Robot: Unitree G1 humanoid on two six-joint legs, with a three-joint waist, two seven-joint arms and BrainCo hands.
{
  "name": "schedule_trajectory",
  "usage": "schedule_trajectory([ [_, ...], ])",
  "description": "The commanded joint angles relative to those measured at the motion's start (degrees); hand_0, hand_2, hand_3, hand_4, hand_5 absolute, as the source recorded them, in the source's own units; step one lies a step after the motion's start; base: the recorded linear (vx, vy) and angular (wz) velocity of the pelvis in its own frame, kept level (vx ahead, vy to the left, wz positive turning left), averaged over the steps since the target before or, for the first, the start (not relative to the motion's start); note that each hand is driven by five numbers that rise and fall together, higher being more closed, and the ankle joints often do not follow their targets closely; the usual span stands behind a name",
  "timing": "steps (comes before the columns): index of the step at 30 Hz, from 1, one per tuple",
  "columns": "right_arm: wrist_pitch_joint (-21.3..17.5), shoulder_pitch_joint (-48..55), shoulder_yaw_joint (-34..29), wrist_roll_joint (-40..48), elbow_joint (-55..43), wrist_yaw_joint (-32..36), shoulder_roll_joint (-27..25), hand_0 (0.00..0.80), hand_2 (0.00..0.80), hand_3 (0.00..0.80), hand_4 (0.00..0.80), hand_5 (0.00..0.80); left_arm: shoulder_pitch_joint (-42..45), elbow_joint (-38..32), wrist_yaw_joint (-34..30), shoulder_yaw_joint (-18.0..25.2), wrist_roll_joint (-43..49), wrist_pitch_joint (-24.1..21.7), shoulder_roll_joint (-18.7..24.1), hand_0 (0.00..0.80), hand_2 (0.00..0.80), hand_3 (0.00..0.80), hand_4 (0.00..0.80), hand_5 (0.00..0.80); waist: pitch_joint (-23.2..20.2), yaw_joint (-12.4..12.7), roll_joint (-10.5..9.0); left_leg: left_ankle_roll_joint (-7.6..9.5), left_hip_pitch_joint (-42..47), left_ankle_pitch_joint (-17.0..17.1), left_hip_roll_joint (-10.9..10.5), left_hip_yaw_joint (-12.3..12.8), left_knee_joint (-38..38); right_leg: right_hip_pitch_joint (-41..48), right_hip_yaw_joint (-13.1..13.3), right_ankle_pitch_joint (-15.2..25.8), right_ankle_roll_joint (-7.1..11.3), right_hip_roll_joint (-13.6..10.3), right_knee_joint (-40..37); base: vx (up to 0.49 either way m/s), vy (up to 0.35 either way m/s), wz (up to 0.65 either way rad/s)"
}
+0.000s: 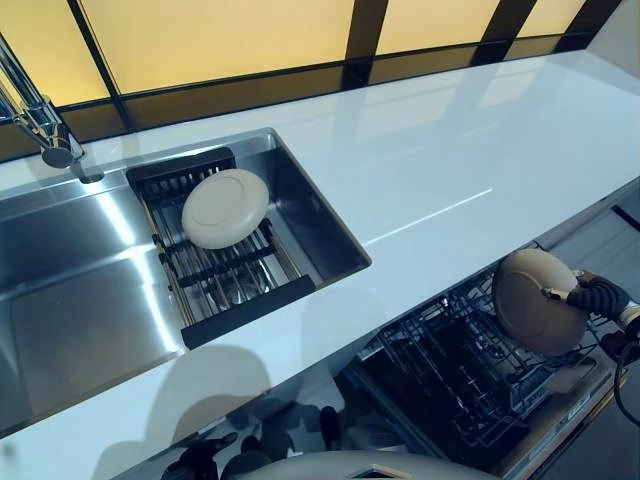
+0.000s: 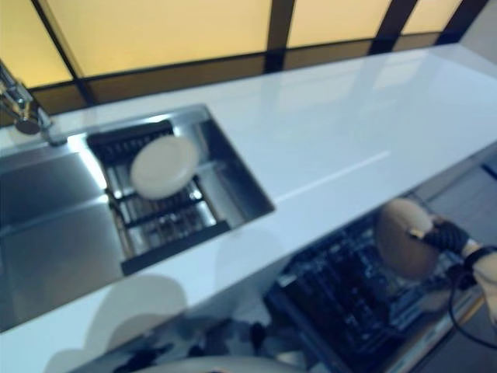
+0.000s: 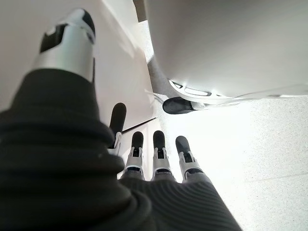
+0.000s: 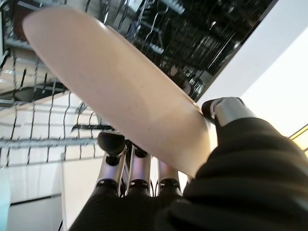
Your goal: Take plates into dishwasher
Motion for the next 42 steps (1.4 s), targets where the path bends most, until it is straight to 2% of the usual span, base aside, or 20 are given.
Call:
schedule_trajectory([
  [1, -2.7, -6.4, 1.4, -1.6, -1.6, 0.4, 0.3, 0.800, 0.800, 0.800, 0.800, 0.800, -8.3, 0.2, 0.7, 3.6, 0.4, -2.9, 2.6, 0.000, 0.000, 0.000, 0.000, 0.000, -0.7, 1.2, -1.21, 0.06, 1.6, -2.5, 1.7, -2.4, 0.2, 1.5, -0.1, 0.7, 6.66, -4.8, 0.6, 0.000, 0.000, 0.00],
  [11, -1.2, -6.5, 4.2, -2.7, -2.7, 3.0, 1.4, 0.800, 0.800, 0.800, 0.800, 0.800, -8.4, -0.2, 0.7, 3.7, 0.9, -2.8, 2.6, 0.000, 0.000, 0.000, 0.000, 0.000, -0.6, 1.6, -1.35, -0.03, 1.7, -2.4, 1.9, -2.4, 0.2, 1.7, -0.5, 0.8, 6.70, -4.8, 0.6, 0.000, 0.000, 0.00],
  [22, -2.0, -7.8, 7.6, -3.7, -1.4, 4.3, 4.6, 0.800, 0.800, 0.800, 0.800, 0.800, -8.8, -0.1, 0.7, 3.5, 1.4, -2.7, 2.2, 0.000, 0.000, 0.000, 0.000, 0.000, -0.7, 2.0, -1.08, -0.19, 2.0, -2.4, 2.0, -2.2, 0.2, 1.9, -0.9, 0.6, 6.71, -5.0, 0.5, 0.000, 0.000, 0.00],
  [31, 0.1, -9.8, 9.9, -4.3, -0.5, 5.3, 6.7, 0.800, 0.800, 0.800, 0.800, 0.800, -9.1, -0.2, 0.7, 3.2, 1.5, -2.4, 2.2, 0.000, 0.000, 0.000, 0.000, 0.000, -0.6, 2.4, -0.75, -0.27, 2.0, -2.3, 1.8, -2.5, 0.2, 2.1, -1.3, 0.4, 6.70, -5.3, 0.5, 0.000, 0.000, 0.00],
  [42, 0.8, -14.3, 16.4, -15.3, 5.5, 2.3, 8.9, 0.800, 0.800, 0.800, 0.800, 0.800, -9.5, -1.3, 1.1, 2.0, 1.5, -1.6, 1.8, 0.000, 0.000, 0.000, 0.000, 0.000, -0.6, 3.7, -0.41, -0.34, 2.1, -2.3, 1.6, -3.0, 0.2, 2.4, -1.9, 0.4, 6.72, -5.5, 0.4, 0.000, 0.000, 0.01],
])
